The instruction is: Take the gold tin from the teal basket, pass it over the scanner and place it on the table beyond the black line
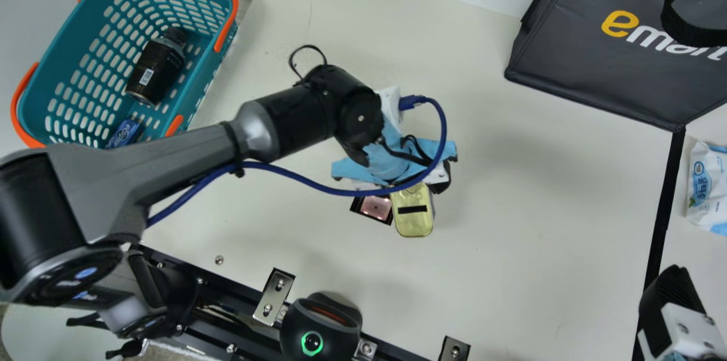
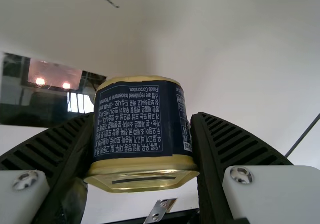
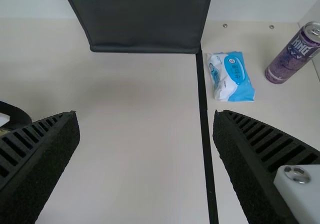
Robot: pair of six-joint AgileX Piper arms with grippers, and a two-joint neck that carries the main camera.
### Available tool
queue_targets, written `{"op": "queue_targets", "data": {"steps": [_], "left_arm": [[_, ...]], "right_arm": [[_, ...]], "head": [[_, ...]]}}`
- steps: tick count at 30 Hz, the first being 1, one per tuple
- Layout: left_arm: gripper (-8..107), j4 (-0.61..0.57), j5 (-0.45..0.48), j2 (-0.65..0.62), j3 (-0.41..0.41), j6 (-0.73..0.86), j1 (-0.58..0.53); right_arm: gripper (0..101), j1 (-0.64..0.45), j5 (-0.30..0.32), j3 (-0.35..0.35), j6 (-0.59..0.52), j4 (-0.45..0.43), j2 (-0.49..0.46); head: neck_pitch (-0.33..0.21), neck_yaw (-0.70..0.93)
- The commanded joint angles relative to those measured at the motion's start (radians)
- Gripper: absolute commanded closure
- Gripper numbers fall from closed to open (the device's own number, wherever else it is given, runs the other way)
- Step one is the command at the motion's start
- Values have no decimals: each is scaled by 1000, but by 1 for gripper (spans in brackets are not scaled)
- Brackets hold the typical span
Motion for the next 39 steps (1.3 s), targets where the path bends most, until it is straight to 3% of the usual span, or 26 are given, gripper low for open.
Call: {"op": "queue_targets", "data": {"steps": [1,9,19,39], "left_arm": [[107,5,-6,22,-20,-23,-10],[107,24,-16,90,-85,-77,-30],[73,45,-18,139,-130,-102,-27],[9,74,-36,175,-144,-104,-5]], "right_arm": [[6,0,0,0,0,0,0],[6,0,0,0,0,0,0],[6,0,0,0,0,0,0],[6,0,1,0,0,0,0]], "head": [[-29,2],[-29,2],[-29,2],[-29,2]]}}
